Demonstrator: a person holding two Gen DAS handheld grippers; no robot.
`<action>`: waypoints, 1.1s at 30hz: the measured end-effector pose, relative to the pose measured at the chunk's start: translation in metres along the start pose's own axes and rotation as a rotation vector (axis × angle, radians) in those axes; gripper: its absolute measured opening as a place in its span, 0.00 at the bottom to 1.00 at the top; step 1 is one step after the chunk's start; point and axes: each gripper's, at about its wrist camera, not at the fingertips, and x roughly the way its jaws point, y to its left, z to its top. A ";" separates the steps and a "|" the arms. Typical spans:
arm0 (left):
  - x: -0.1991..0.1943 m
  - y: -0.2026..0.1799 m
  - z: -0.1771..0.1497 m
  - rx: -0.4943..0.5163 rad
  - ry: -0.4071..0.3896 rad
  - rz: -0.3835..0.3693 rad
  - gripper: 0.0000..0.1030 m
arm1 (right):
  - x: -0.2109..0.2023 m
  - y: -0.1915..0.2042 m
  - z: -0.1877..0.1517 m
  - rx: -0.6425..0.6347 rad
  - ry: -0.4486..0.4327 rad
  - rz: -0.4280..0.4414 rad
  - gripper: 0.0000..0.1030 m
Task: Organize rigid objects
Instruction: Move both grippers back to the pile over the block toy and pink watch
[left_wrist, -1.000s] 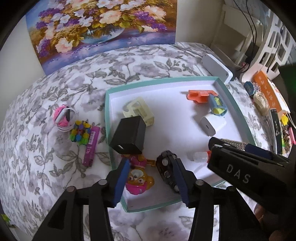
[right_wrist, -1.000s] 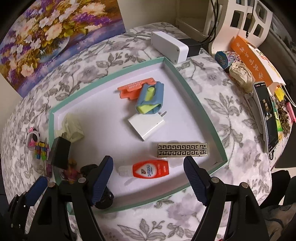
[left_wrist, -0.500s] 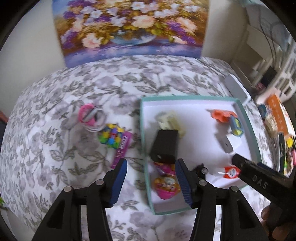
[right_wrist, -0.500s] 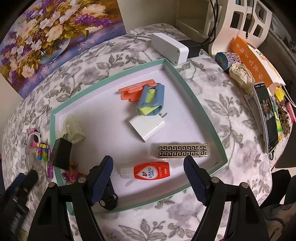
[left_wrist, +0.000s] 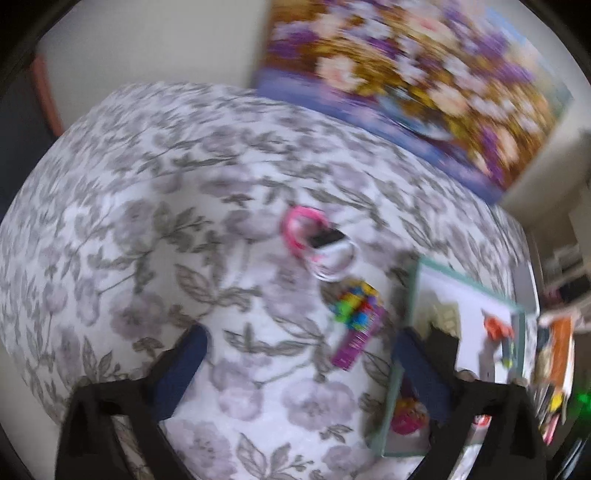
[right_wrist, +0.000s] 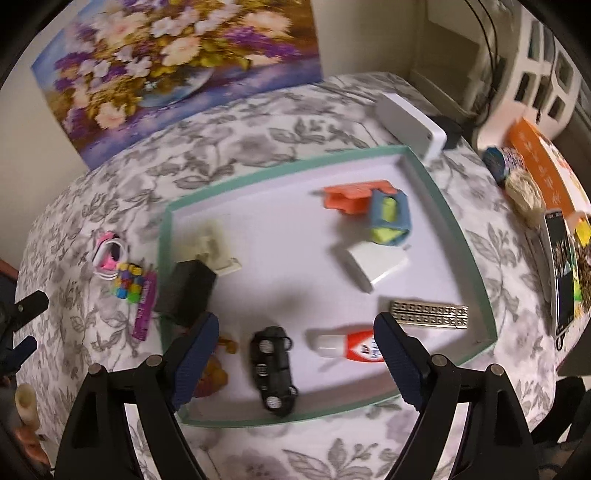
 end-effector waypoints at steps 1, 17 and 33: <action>-0.001 0.006 0.001 -0.014 -0.002 0.004 1.00 | -0.001 0.004 -0.001 -0.008 -0.006 -0.001 0.84; -0.004 0.049 0.020 -0.071 -0.040 0.068 1.00 | -0.002 0.077 0.001 -0.078 -0.054 0.070 0.84; 0.030 0.067 0.045 -0.088 0.020 0.082 1.00 | 0.016 0.139 0.014 -0.174 -0.051 0.128 0.84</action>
